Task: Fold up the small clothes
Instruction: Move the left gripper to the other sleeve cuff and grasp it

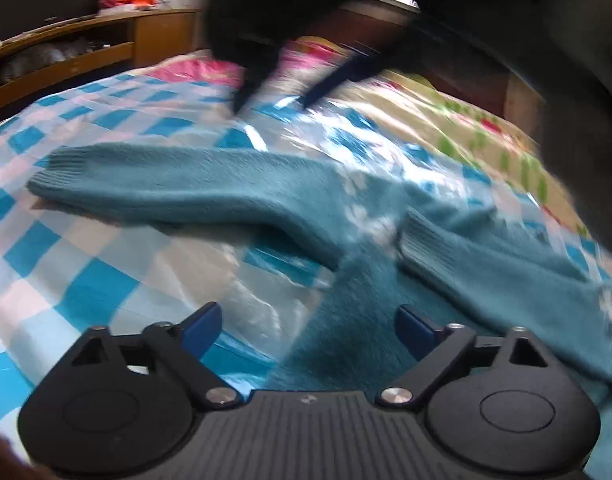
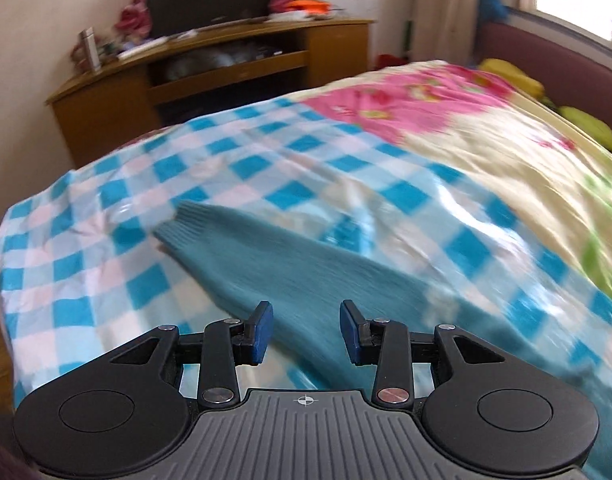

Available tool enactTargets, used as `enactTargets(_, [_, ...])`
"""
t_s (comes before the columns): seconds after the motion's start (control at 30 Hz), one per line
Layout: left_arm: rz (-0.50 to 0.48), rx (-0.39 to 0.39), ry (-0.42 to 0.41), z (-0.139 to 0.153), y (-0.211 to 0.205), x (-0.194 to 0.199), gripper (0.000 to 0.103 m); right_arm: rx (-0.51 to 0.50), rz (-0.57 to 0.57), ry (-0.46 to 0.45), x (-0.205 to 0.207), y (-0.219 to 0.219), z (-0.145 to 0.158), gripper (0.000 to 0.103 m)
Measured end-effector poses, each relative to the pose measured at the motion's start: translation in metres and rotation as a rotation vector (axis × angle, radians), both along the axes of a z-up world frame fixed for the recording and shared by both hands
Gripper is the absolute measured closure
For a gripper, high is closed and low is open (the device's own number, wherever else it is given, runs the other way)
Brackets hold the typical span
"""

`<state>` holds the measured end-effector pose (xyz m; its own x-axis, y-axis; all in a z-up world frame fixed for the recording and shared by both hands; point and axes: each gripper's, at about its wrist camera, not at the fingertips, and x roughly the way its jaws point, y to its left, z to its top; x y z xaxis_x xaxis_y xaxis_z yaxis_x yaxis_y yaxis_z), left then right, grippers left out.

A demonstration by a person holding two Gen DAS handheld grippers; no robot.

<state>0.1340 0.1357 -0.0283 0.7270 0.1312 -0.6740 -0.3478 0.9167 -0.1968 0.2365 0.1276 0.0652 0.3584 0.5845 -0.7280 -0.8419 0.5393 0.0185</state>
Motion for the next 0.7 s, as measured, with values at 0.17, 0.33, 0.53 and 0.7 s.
enactTargets(0.17, [0.039,-0.056,-0.041,0.004,0.018,-0.007,0.011,-0.040,0.068,-0.025,-0.008,0.032,-0.001,0.066])
enactTargets(0.33, [0.088,-0.089,-0.036,0.003,0.038,-0.011,0.012,-0.050,0.046,-0.015,-0.008,0.026,-0.006,0.066])
enactTargets(0.53, [0.196,-0.070,-0.038,0.006,0.078,-0.021,0.012,-0.045,-0.044,0.012,0.003,-0.008,-0.018,0.066])
enactTargets(0.7, [0.303,-0.172,-0.029,-0.002,0.139,-0.025,0.012,-0.090,-0.099,0.030,0.012,-0.029,-0.045,0.066])
